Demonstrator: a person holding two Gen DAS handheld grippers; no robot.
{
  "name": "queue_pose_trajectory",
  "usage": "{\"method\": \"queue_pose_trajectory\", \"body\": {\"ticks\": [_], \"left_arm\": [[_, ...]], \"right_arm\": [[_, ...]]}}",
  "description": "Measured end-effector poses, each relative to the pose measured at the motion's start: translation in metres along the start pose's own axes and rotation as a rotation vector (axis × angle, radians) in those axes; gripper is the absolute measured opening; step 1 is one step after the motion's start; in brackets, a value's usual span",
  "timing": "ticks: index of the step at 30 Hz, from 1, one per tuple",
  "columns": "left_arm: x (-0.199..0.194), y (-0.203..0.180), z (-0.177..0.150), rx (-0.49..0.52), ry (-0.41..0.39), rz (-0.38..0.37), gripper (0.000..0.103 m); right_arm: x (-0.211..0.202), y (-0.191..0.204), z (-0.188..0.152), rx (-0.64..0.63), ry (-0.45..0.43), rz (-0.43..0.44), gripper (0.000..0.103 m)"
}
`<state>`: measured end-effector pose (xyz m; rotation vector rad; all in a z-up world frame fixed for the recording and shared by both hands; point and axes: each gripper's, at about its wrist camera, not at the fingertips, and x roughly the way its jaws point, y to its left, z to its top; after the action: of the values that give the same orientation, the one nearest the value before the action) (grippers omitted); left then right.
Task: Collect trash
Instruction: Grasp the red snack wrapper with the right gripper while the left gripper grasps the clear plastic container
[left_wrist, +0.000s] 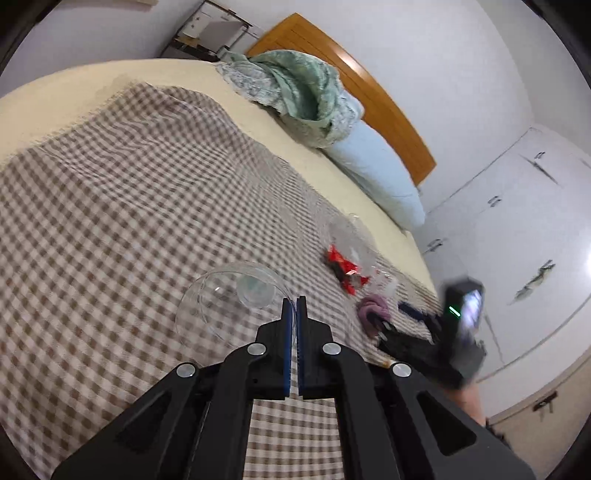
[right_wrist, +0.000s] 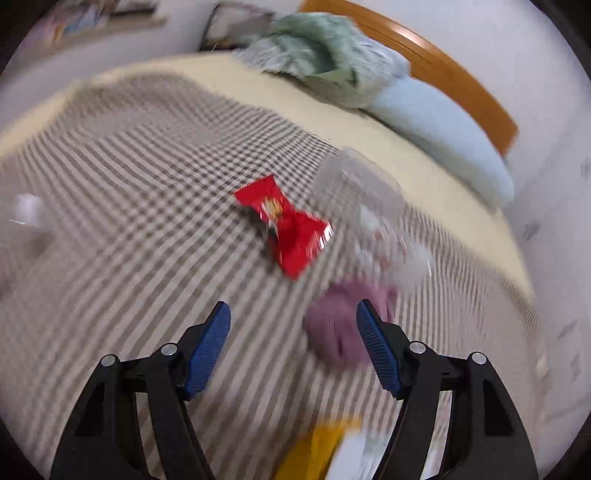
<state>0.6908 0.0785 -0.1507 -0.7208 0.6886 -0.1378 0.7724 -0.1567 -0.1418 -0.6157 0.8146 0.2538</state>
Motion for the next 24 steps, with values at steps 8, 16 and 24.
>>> {"method": "queue_pose_trajectory", "body": {"ticks": [8, 16, 24], "left_arm": [[-0.006, 0.001, 0.008, 0.068, -0.041, 0.069, 0.0], [-0.01, -0.016, 0.008, 0.131, -0.067, 0.109, 0.0], [-0.064, -0.078, -0.023, 0.255, -0.095, 0.125, 0.0]], "right_arm": [[0.08, 0.005, 0.036, 0.058, 0.088, 0.022, 0.007], [0.016, -0.001, 0.011, 0.221, -0.023, 0.091, 0.004], [-0.13, -0.01, -0.058, 0.405, -0.145, 0.216, 0.004]]}}
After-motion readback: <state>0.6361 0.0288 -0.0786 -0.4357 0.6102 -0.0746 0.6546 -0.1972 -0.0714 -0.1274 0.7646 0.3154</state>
